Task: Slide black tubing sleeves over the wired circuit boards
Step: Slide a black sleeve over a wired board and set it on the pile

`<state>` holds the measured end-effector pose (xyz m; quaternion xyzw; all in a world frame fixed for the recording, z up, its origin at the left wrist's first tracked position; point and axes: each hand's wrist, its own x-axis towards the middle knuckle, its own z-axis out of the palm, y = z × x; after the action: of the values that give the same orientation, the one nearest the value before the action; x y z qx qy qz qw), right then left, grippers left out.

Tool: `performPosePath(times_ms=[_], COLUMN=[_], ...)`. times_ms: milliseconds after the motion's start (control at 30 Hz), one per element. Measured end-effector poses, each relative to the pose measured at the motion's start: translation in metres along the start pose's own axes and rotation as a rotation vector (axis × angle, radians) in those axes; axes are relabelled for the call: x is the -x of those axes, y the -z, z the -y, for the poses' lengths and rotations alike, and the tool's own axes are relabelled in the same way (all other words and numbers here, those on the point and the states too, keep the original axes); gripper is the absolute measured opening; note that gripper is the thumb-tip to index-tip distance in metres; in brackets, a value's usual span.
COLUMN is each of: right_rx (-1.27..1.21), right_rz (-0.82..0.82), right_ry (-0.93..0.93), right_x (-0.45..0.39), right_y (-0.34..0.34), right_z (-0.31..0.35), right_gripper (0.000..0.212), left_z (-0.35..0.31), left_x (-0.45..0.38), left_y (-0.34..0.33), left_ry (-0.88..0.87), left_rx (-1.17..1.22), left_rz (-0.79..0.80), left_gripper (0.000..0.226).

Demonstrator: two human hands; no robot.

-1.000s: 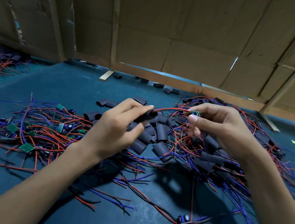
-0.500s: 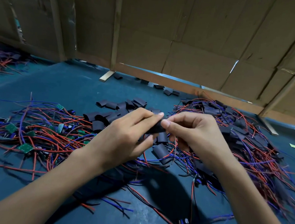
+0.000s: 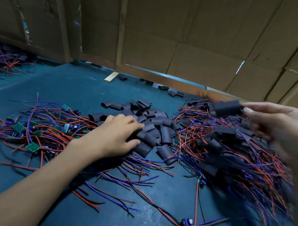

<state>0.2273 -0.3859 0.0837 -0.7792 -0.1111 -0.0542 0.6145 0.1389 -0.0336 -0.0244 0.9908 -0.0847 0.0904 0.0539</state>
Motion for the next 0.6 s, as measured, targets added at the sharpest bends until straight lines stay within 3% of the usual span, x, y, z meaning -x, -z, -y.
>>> performPosePath(times_ms=[67, 167, 233, 300, 367, 433, 533, 600], right_rx=[0.337, 0.733, 0.744, 0.552, 0.364, 0.348, 0.675, 0.849], right_rz=[-0.102, -0.285, -0.42, -0.406, -0.2, 0.177, 0.681, 0.801], right_ry=[-0.093, -0.19, -0.069, 0.19, 0.366, 0.406, 0.419, 0.484], right_x=[-0.005, -0.005, -0.004, 0.003, 0.016, 0.036, 0.06, 0.073], right_y=[0.02, 0.022, 0.01, -0.01, -0.04, -0.075, -0.124, -0.152], right_z=[-0.011, -0.02, -0.008, 0.012, 0.03, 0.037, 0.017, -0.004], right_gripper=[0.012, 0.026, 0.034, 0.026, 0.012, 0.008, 0.016, 0.03], left_z=[0.003, -0.001, -0.006, -0.011, -0.015, -0.016, -0.011, -0.006], left_x=[-0.001, -0.001, 0.0, 0.001, 0.001, 0.001, -0.001, -0.002], left_y=[-0.003, -0.001, 0.0, 0.003, 0.007, 0.009, 0.007, 0.003], left_ry=[-0.031, -0.077, -0.115, -0.124, -0.106, -0.087, -0.006, 0.051], left_rx=[-0.047, -0.06, -0.068, -0.016, 0.084, 0.195, 0.378, 0.381], left_rz=[0.09, 0.036, -0.032, -0.117, -0.188, -0.22, -0.19, -0.15], left_gripper=[0.052, 0.036, 0.029, 0.027, 0.031, 0.04, 0.049, 0.047])
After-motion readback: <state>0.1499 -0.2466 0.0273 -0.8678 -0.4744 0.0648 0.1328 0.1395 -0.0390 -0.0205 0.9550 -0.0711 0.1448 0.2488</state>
